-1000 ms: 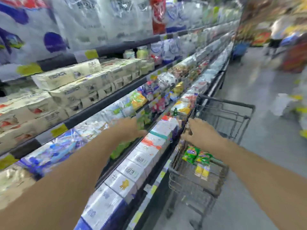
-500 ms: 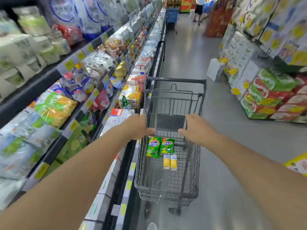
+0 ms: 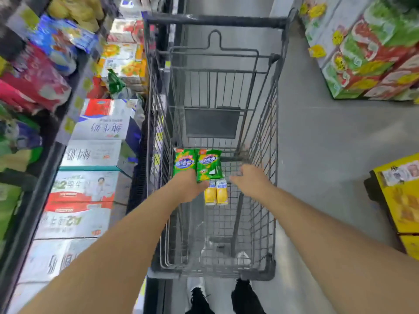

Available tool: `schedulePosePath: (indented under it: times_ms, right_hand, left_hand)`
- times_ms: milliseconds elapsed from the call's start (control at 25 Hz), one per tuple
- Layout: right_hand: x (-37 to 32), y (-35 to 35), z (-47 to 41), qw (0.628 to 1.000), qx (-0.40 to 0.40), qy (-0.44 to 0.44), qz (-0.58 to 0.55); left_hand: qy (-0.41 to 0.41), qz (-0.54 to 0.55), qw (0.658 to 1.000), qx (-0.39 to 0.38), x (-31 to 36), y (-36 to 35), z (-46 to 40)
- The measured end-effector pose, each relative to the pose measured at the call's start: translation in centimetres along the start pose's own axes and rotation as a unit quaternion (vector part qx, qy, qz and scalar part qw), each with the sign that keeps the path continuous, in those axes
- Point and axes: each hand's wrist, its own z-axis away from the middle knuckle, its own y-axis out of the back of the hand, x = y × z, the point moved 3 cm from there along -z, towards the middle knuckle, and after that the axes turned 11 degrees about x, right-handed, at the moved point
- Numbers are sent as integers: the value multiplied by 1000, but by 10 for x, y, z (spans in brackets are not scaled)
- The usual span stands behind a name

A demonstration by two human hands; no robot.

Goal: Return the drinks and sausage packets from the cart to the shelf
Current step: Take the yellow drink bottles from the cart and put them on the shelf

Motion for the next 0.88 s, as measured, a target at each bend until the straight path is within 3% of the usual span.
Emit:
schedulePosePath:
  times_ms: [160, 320, 520, 720, 880]
  right_hand:
    - [36, -82, -64, 996, -64, -62, 9]
    - [65, -146, -123, 992, -73, -101, 19]
    - [75, -205, -163, 985, -39, -157, -51]
    - [88, -232, -172, 957, -58, -225, -172]
    - [99, -242, -176, 938, -69, -257, -222]
  left_hand:
    - [60, 54, 995, -50, -32, -94, -64]
    - [111, 95, 988, -43, -50, -159, -119]
    - [189, 218, 957, -19, -50, -202, -166]
    - [258, 300, 918, -13, -43, -221, -182]
    - [263, 289, 921, -9, -50, -225, -183]
